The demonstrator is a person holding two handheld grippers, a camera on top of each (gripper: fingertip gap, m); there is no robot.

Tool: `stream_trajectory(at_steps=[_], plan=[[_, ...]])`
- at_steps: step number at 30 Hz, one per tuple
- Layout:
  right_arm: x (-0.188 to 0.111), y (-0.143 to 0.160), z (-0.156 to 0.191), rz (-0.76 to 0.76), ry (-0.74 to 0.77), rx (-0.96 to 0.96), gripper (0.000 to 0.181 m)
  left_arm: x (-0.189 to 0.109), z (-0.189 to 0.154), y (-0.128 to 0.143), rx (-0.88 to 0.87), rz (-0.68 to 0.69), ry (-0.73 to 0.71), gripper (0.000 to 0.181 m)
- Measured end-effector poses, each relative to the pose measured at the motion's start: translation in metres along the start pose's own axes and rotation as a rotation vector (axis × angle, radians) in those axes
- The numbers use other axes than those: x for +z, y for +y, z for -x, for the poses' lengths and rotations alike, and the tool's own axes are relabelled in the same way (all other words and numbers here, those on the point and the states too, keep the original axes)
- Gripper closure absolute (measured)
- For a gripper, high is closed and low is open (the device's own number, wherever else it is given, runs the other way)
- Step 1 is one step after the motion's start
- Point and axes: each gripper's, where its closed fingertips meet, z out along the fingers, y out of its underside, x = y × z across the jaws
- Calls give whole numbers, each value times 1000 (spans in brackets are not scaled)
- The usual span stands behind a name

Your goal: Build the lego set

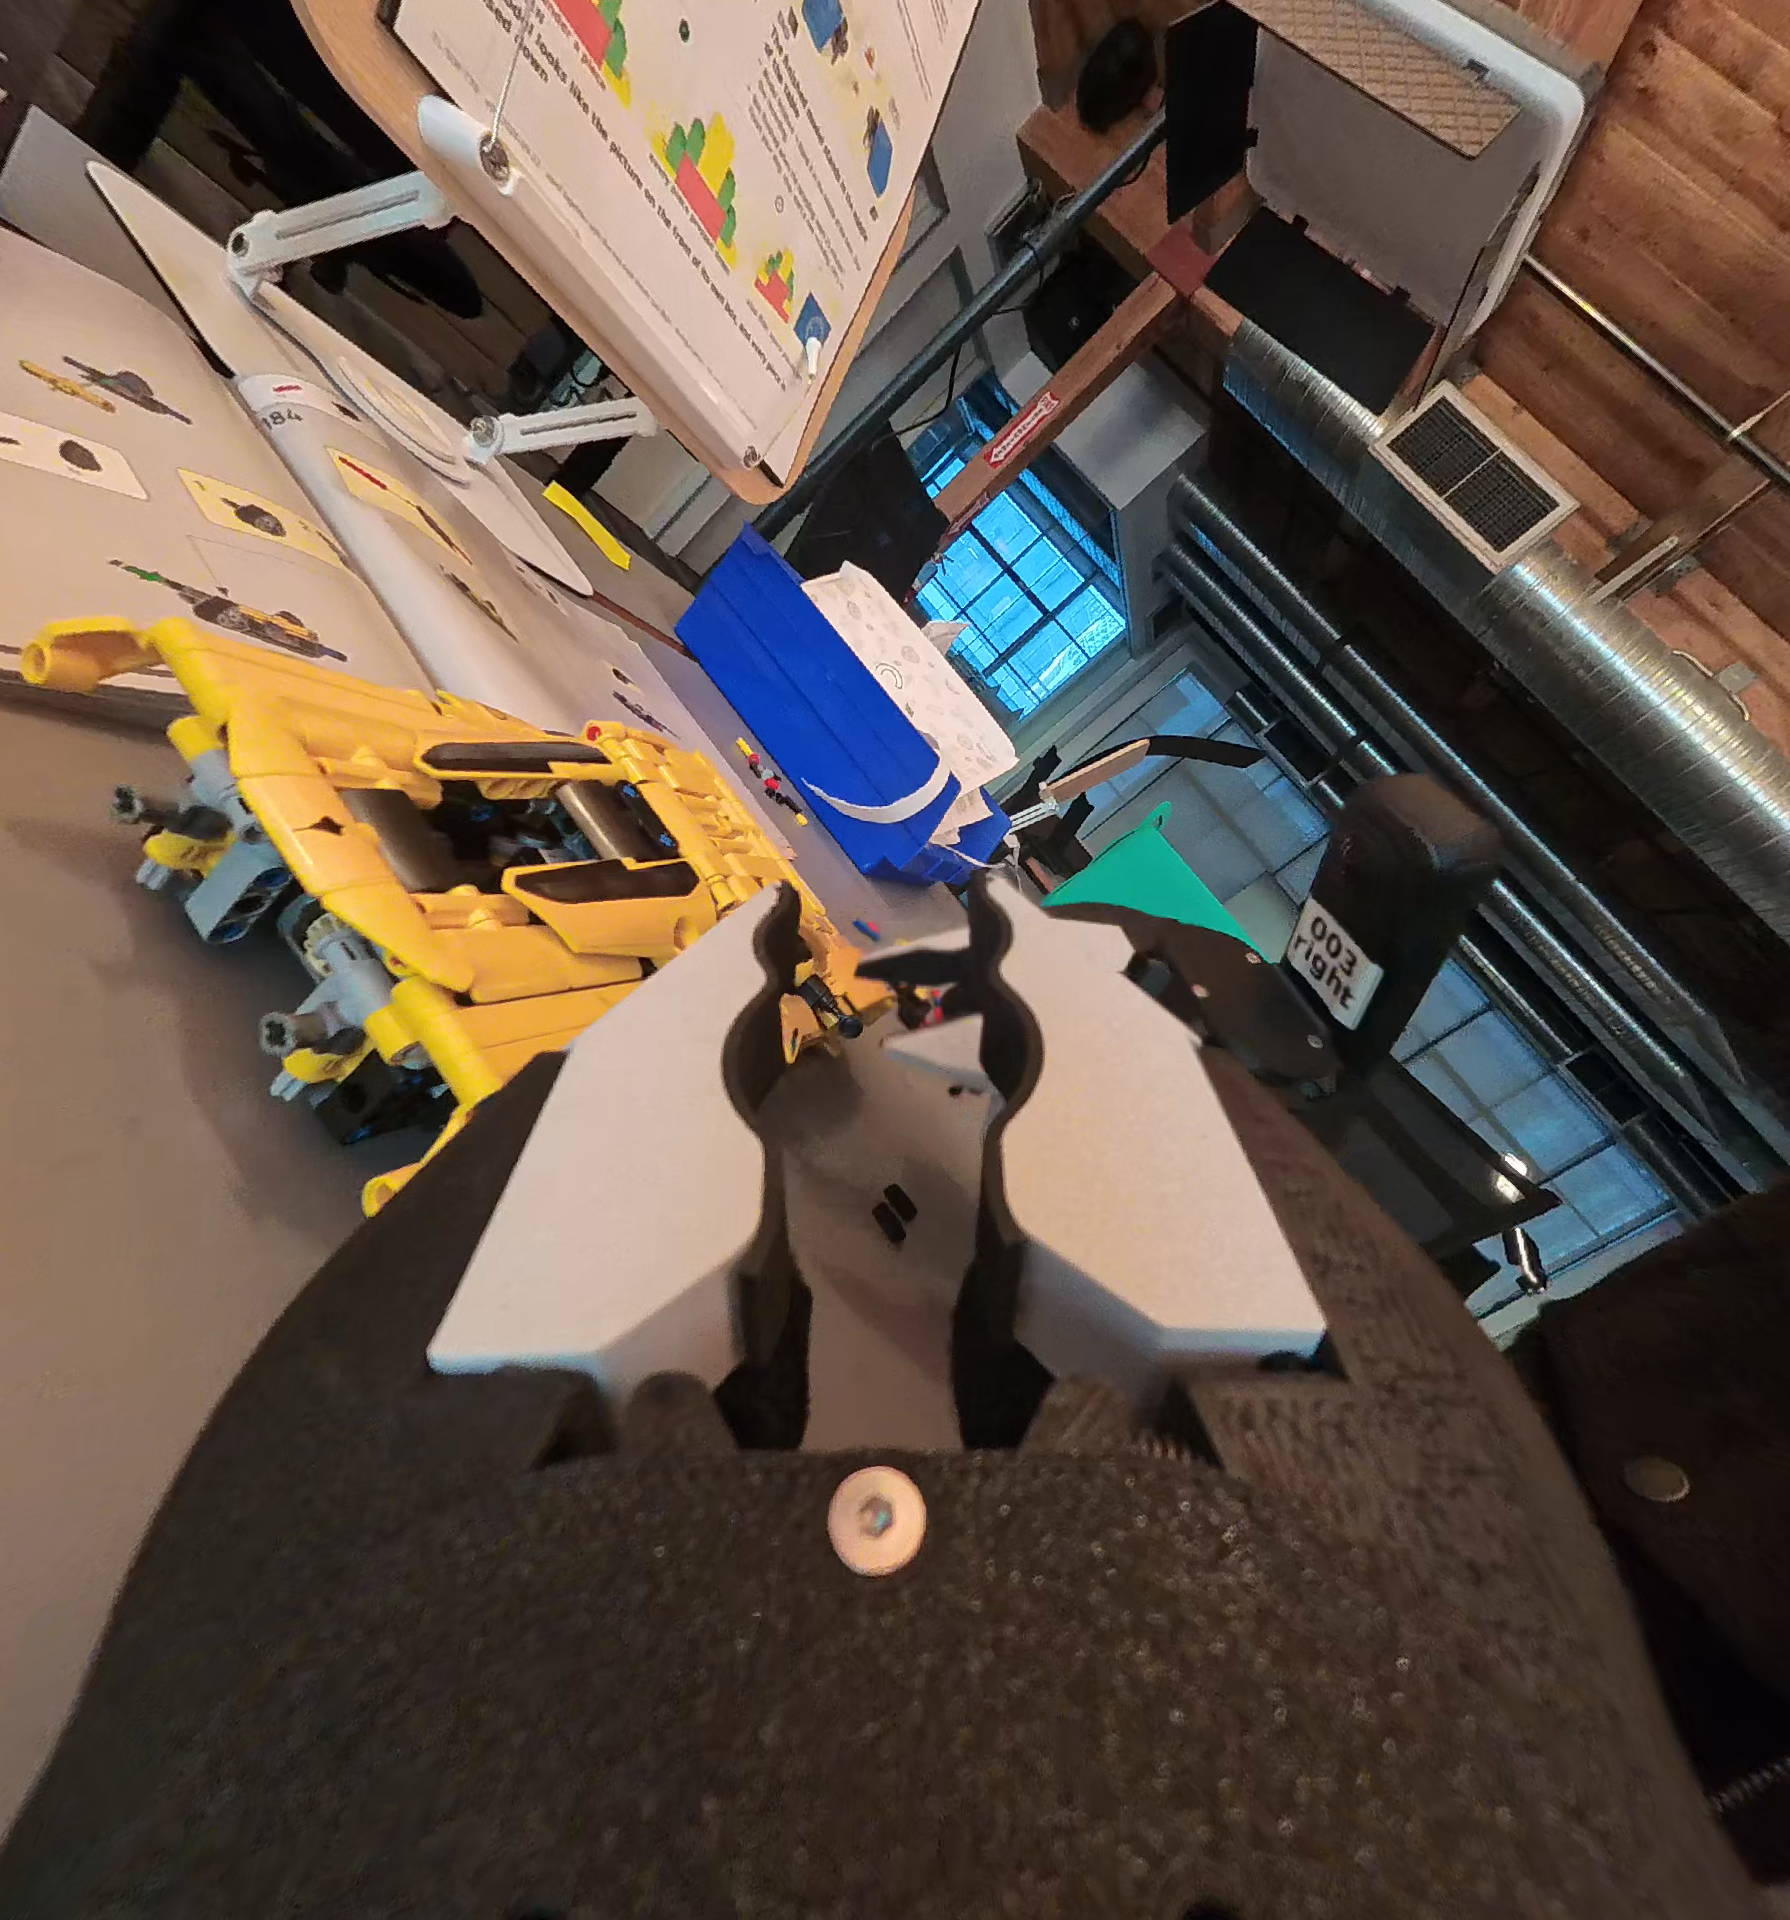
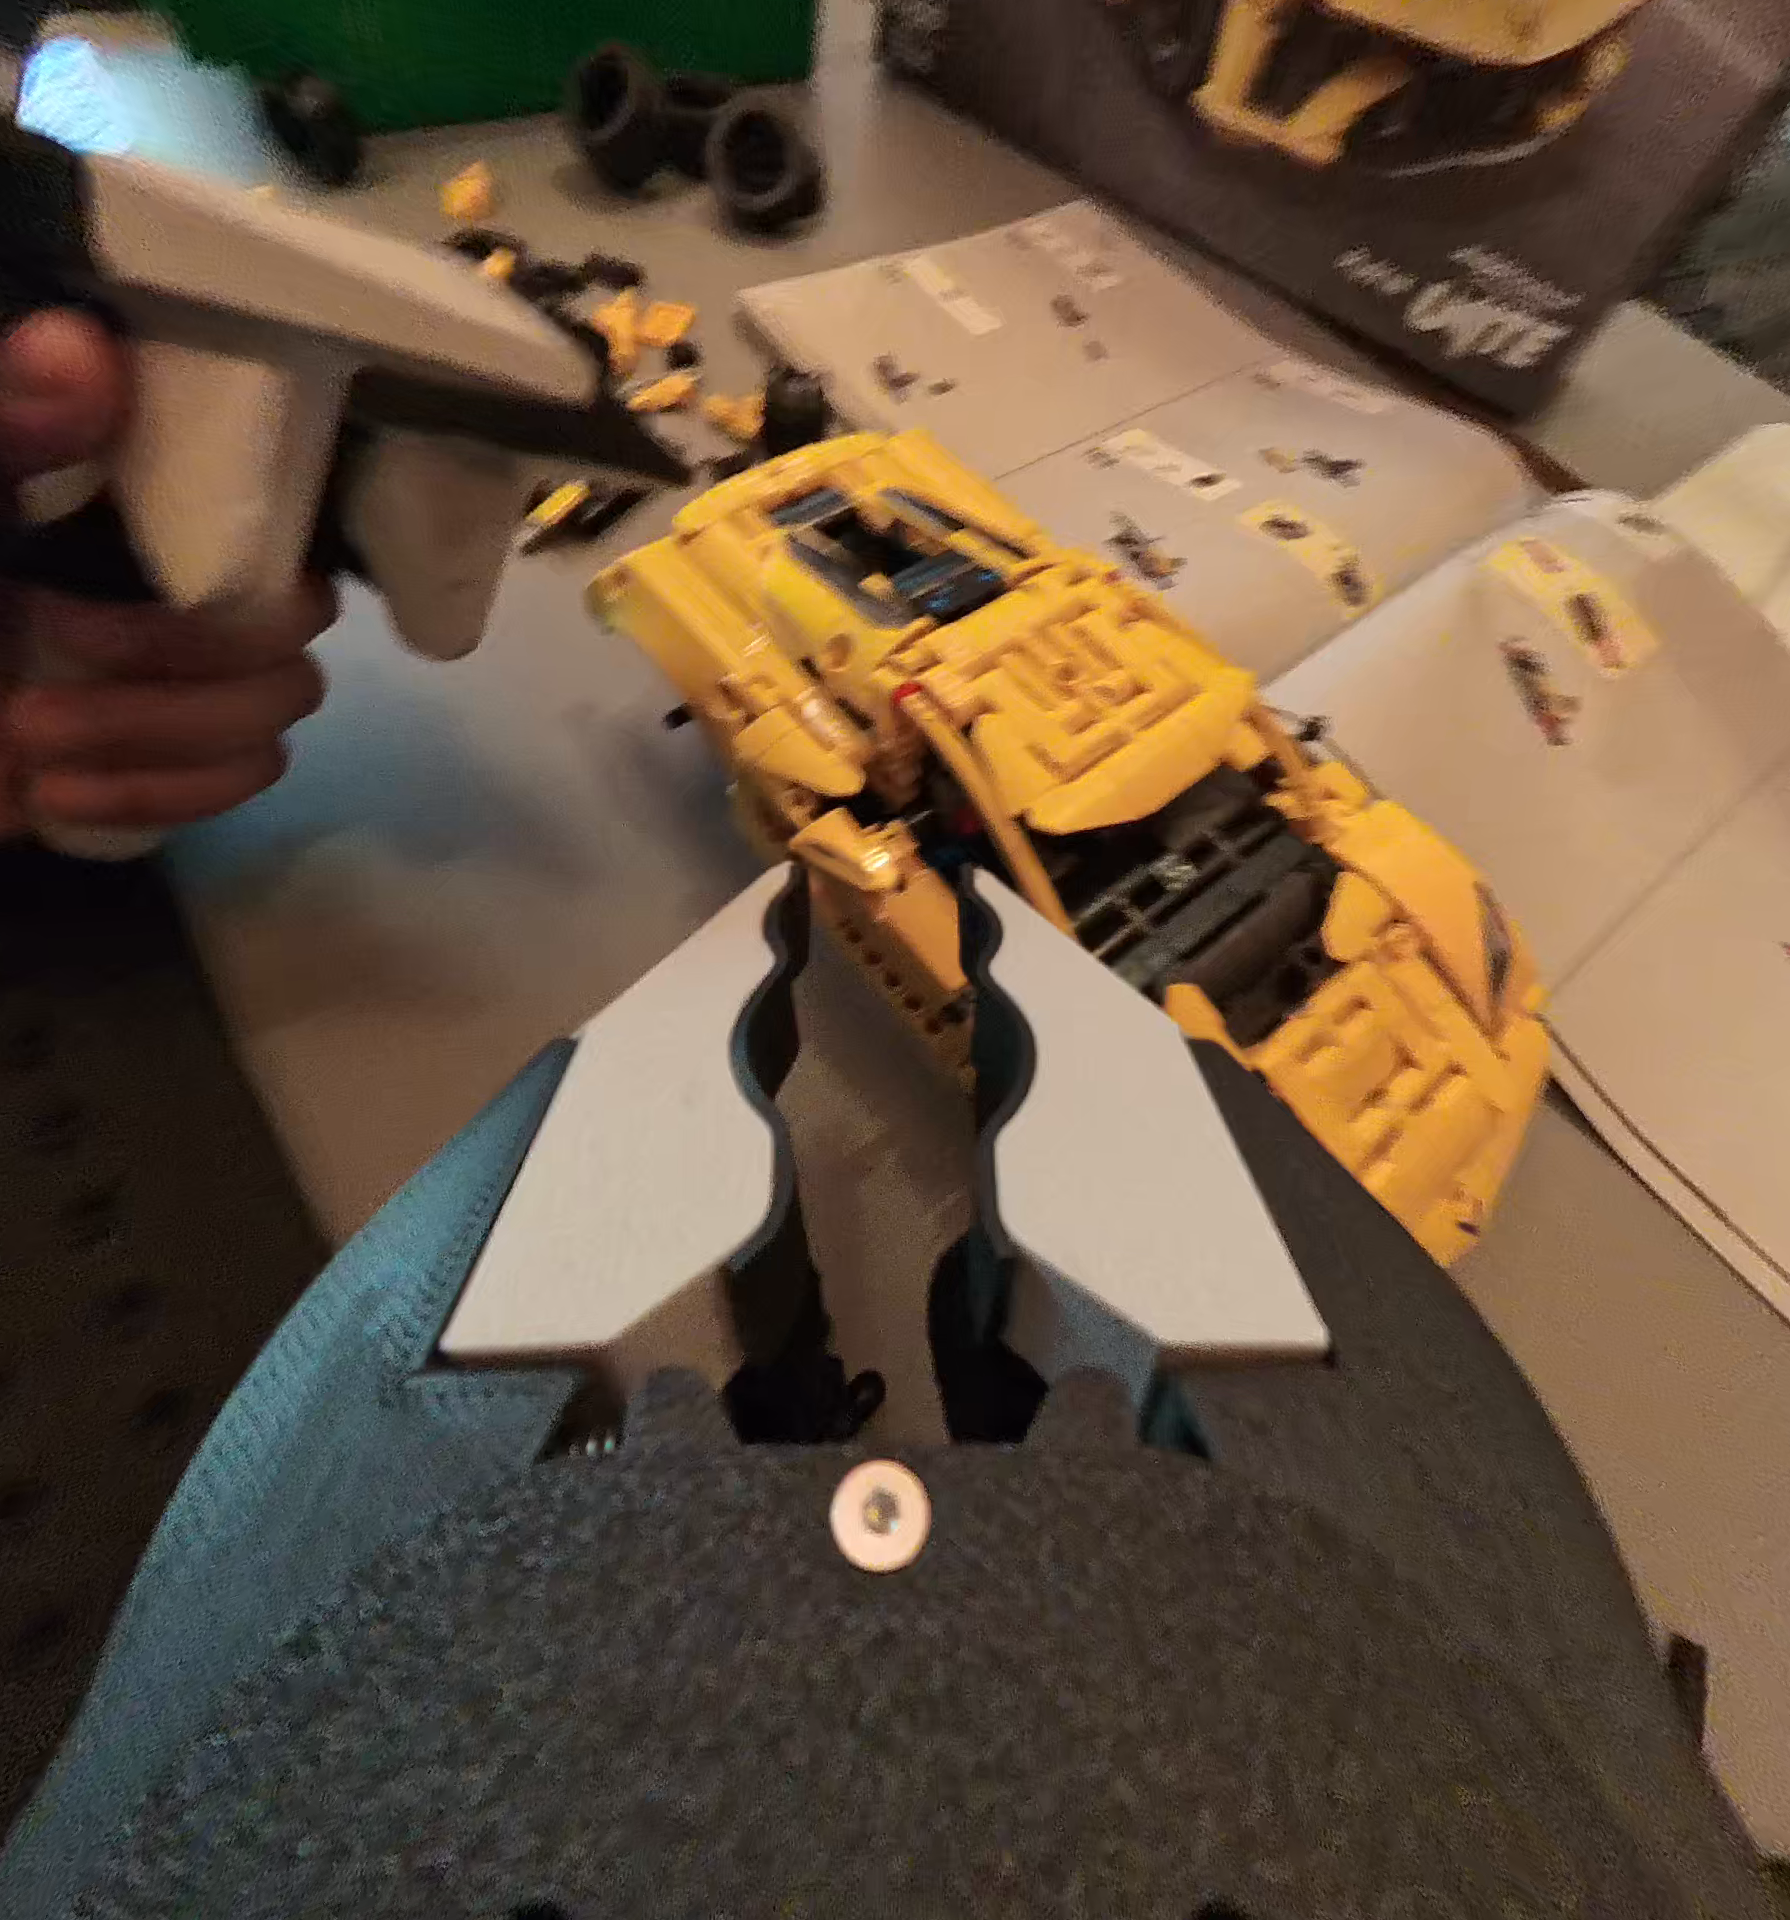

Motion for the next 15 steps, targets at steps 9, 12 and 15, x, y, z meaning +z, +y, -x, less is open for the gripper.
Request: stream_trajectory(at_steps=[9,12,15], plan=[[17,22,-5,156,2,-357,142,-36,55,-31,692,232,-566,142],[21,24,-6,166,23,-412,145,-35,74,-17,570,342,-533,118],[21,26,-13,191,70,-472,155,-24,82,7,402,422,-445,106]])
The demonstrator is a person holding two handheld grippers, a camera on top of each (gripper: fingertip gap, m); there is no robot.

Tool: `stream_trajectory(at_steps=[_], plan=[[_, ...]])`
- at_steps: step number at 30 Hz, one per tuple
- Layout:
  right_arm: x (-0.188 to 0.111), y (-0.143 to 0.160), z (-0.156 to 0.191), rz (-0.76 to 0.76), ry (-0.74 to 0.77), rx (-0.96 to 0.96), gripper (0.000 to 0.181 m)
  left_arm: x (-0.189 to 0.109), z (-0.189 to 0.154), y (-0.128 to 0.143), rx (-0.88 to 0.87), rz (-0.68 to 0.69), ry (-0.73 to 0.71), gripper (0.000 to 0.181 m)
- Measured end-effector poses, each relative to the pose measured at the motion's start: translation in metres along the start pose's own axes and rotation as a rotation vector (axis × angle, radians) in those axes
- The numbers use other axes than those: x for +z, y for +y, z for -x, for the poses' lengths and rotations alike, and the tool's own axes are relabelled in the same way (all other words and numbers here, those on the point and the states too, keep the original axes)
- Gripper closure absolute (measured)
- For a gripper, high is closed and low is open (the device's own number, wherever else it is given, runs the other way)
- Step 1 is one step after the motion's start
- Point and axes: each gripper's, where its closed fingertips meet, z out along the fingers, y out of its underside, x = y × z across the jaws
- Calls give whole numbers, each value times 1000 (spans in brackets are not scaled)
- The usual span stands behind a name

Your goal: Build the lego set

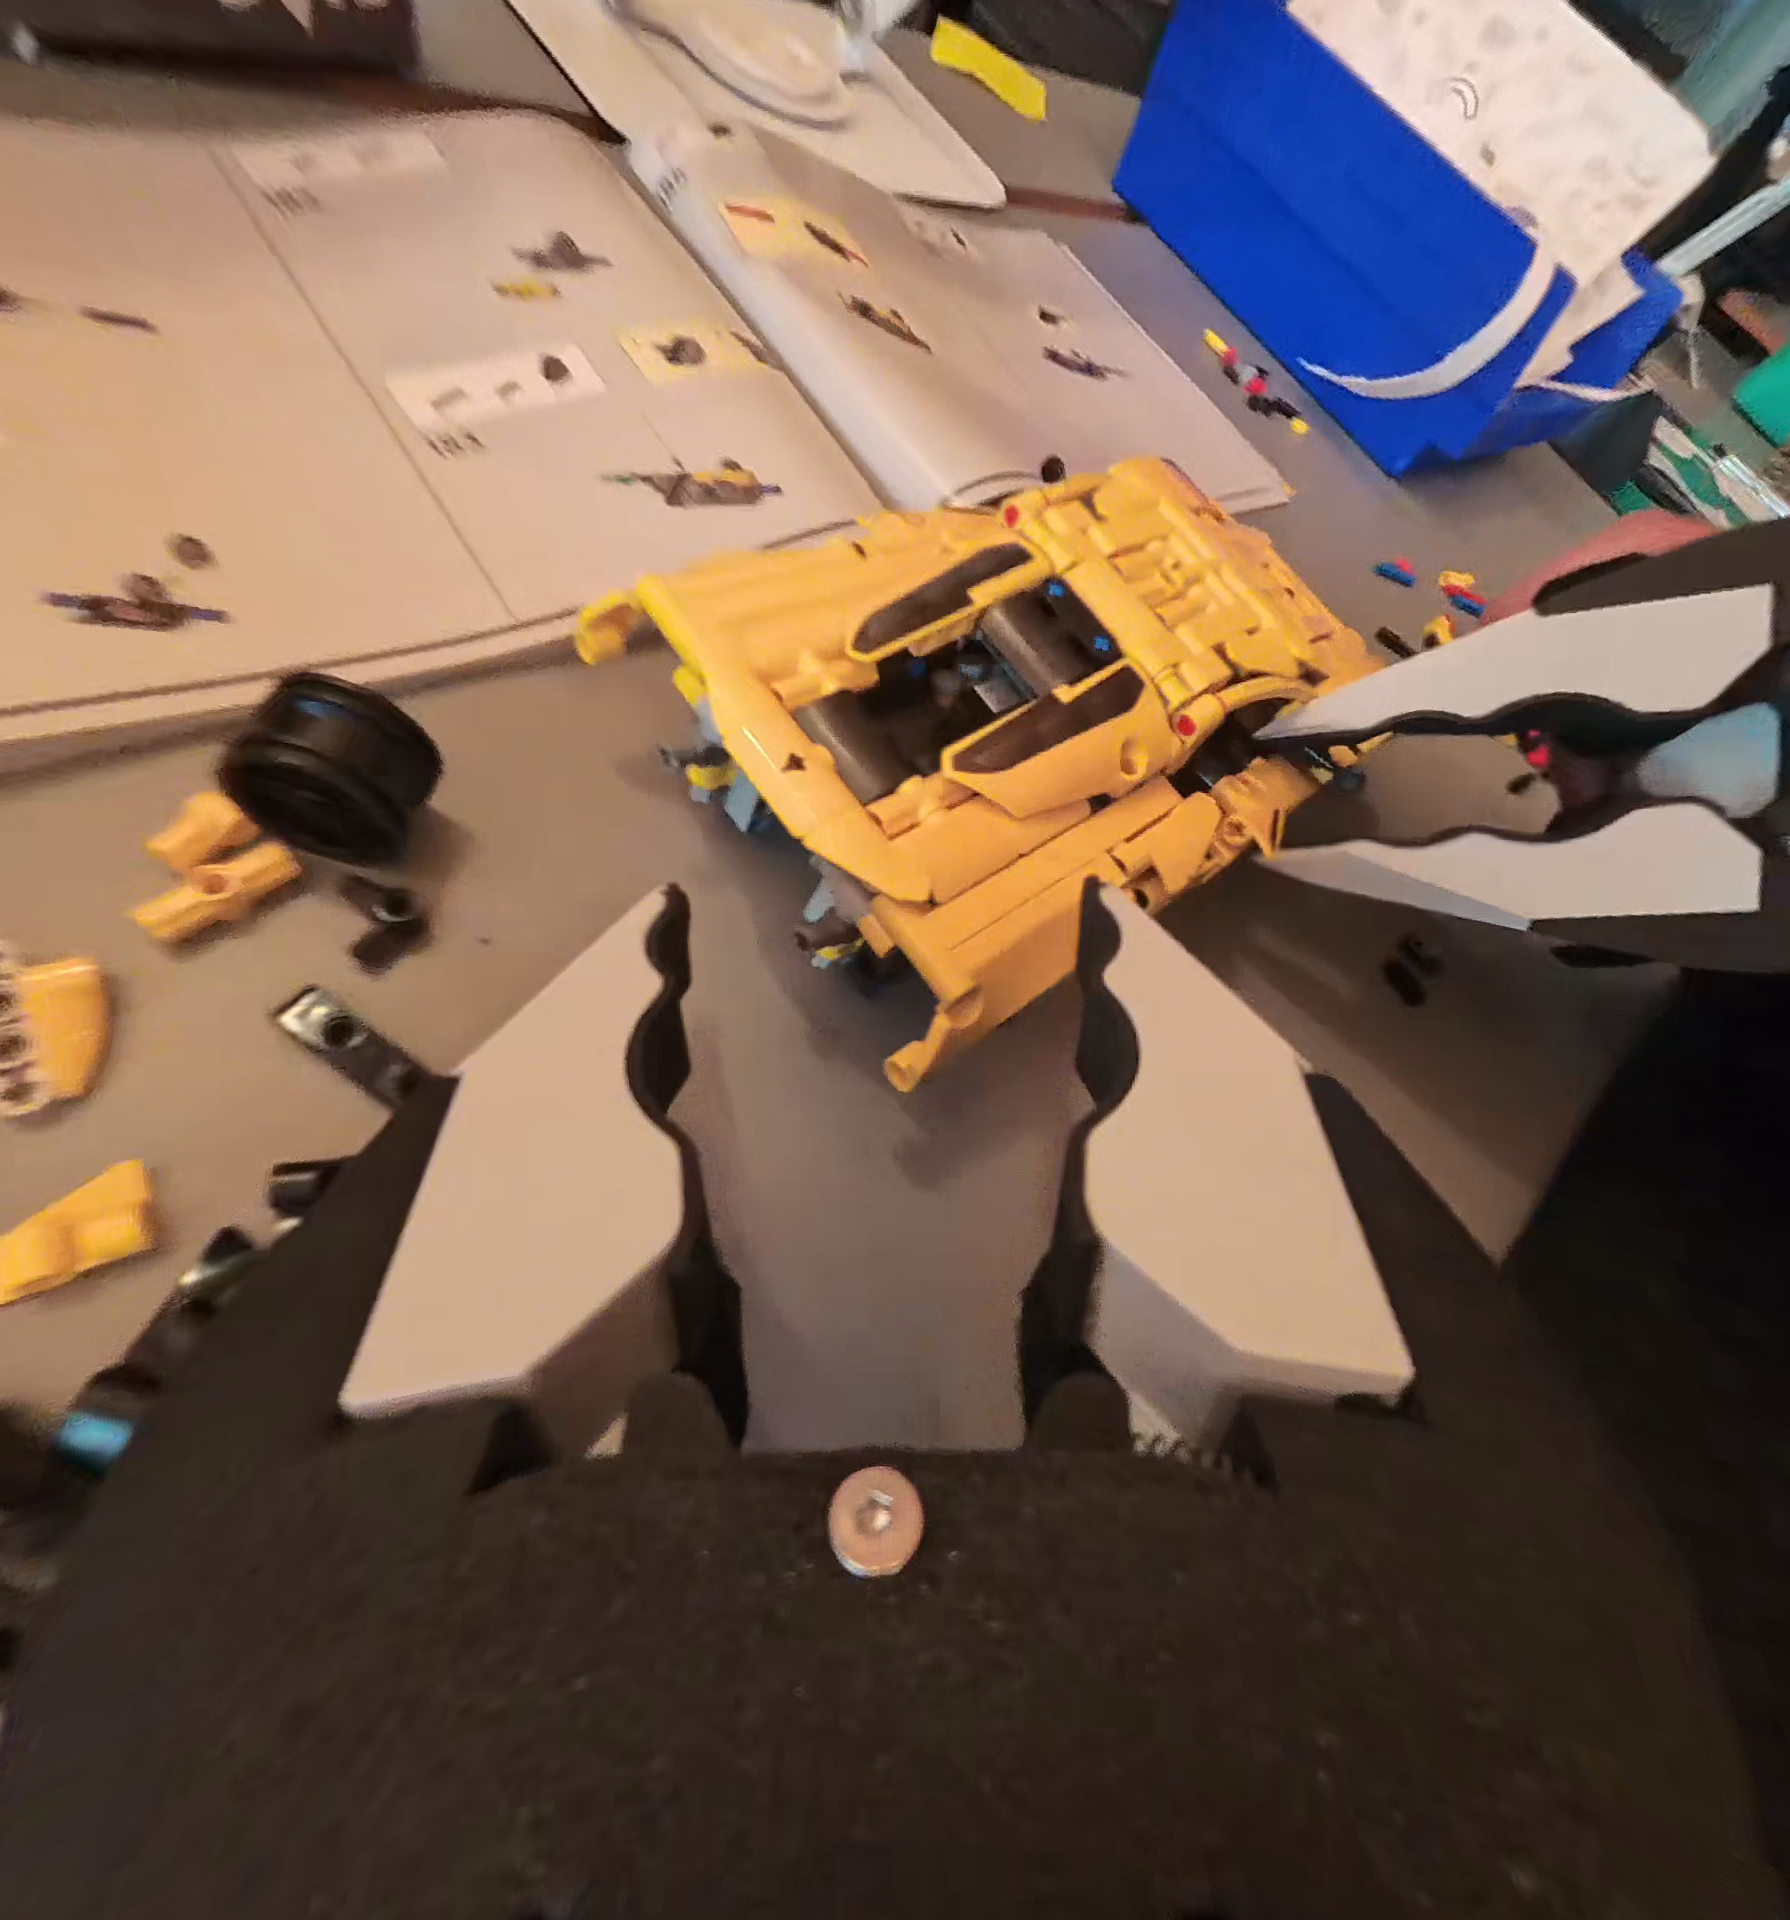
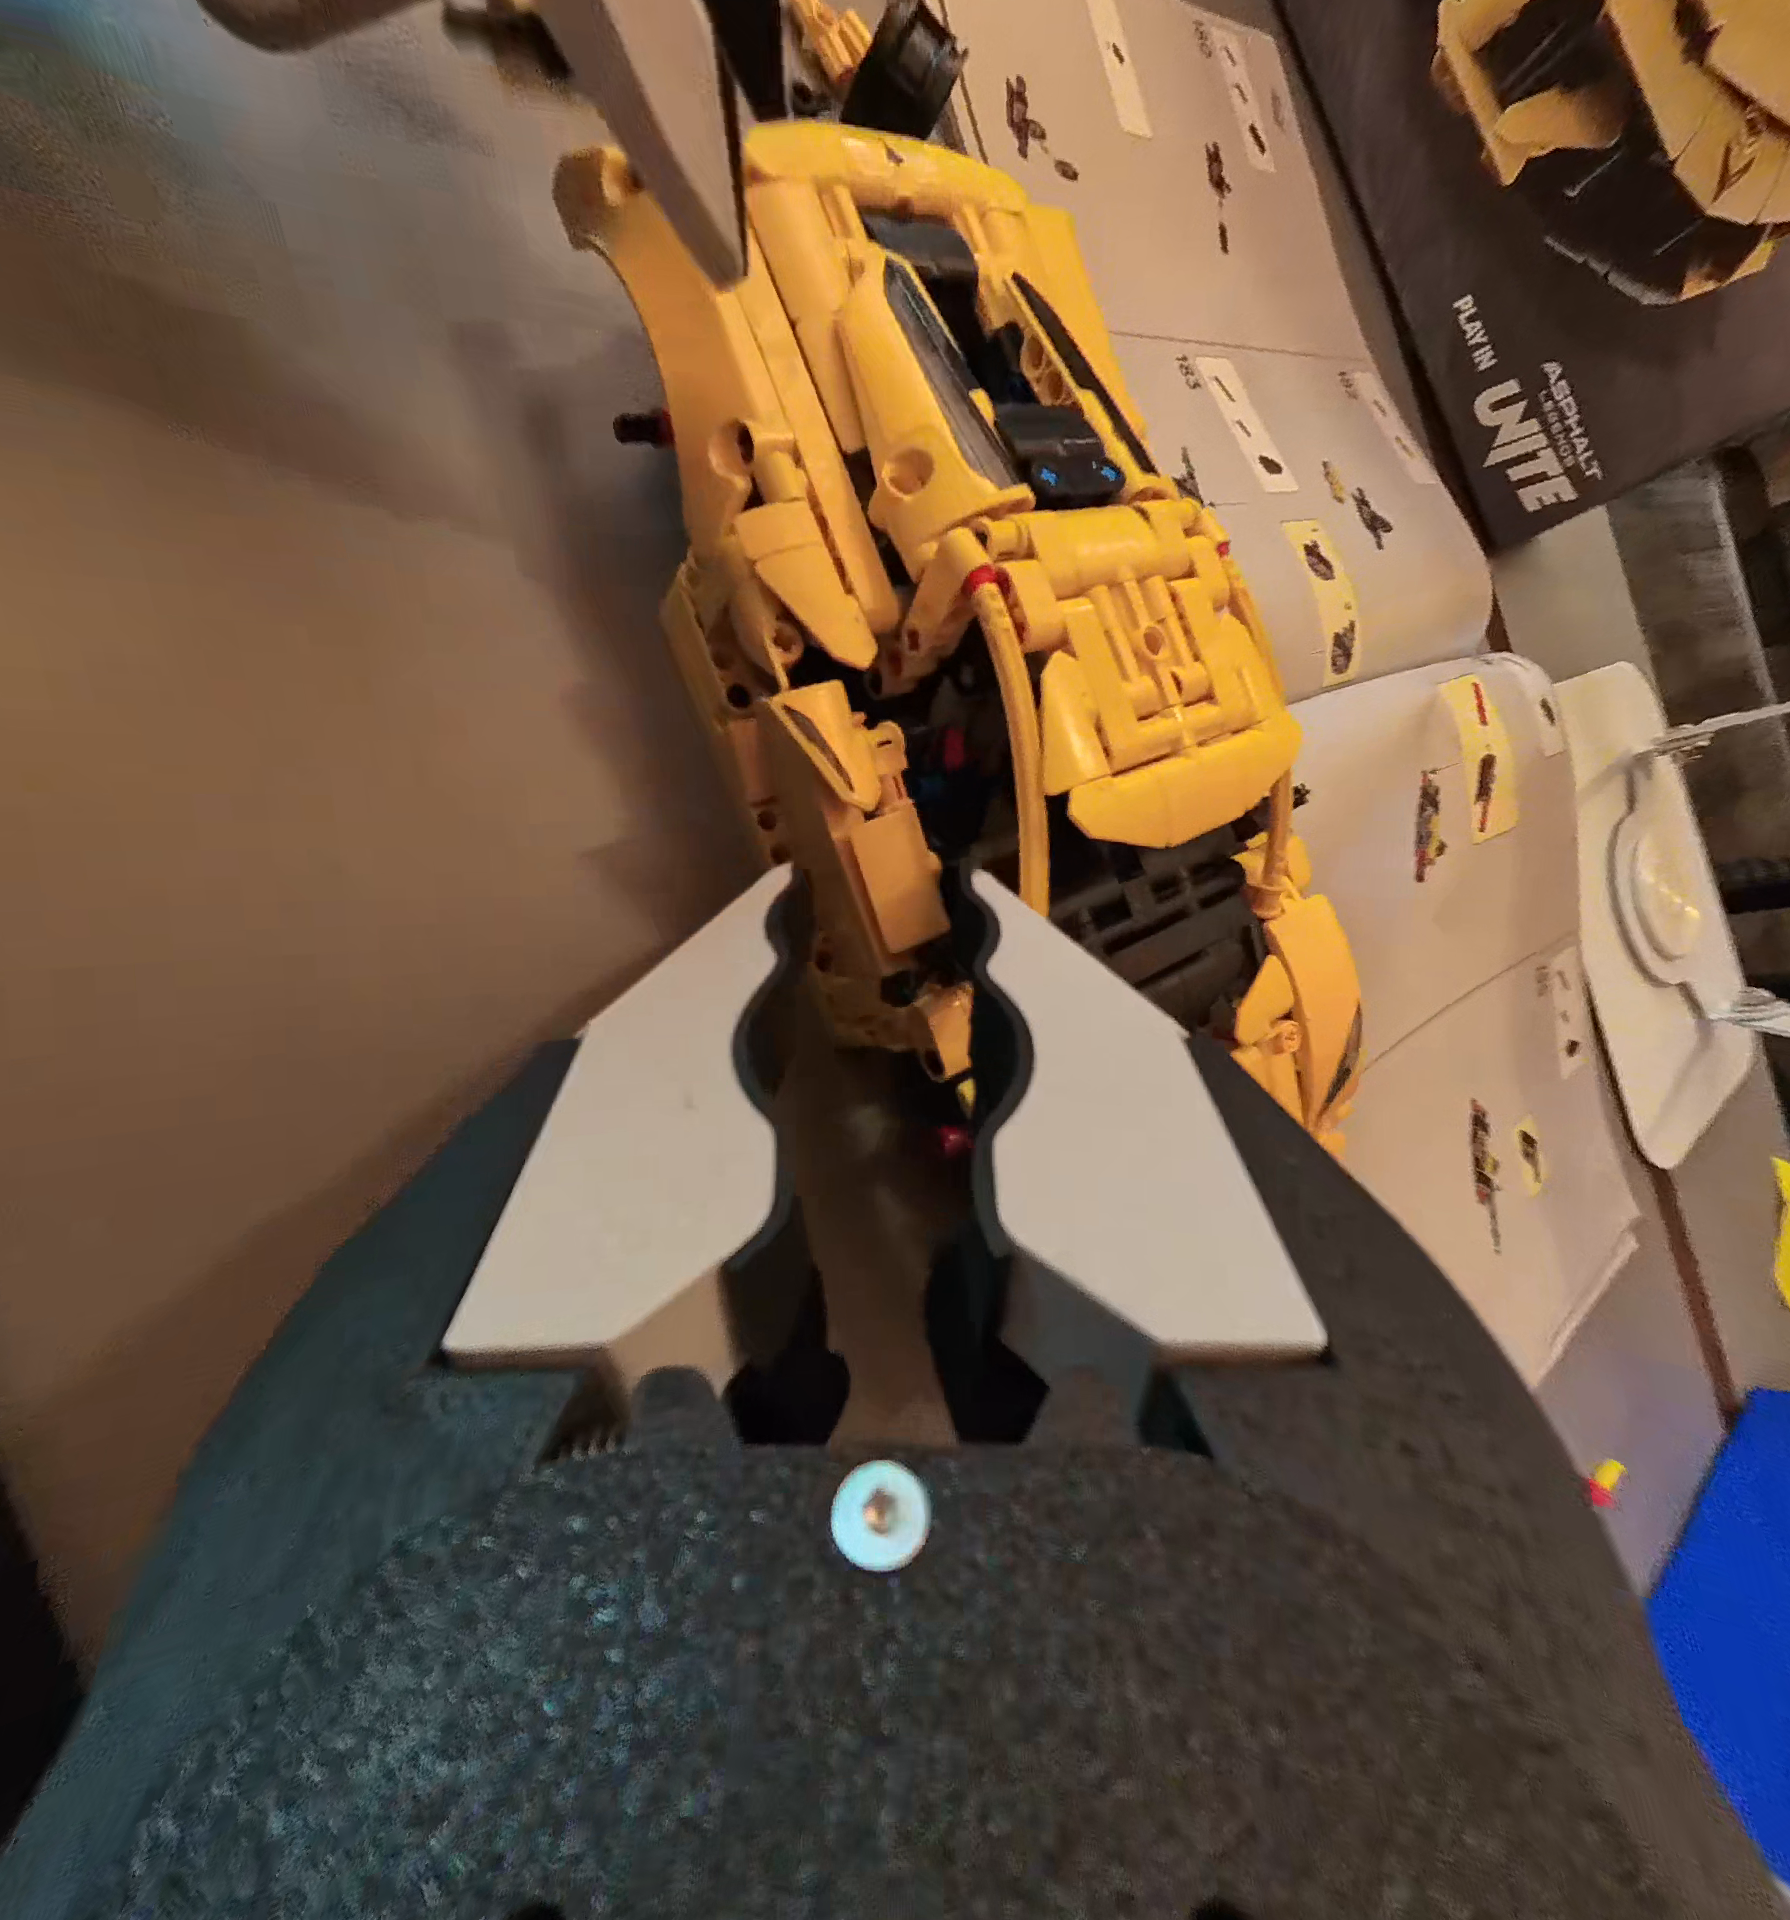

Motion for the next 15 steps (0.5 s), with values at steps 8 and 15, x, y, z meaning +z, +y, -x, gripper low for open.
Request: stream_trajectory(at_steps=[8,15], plan=[[-1,3,0,42,19,-198,161,21,-14,12,44,78,16,105],[-13,2,13,-51,-158,-382,165,20,-16,13,39,81,44,106]])
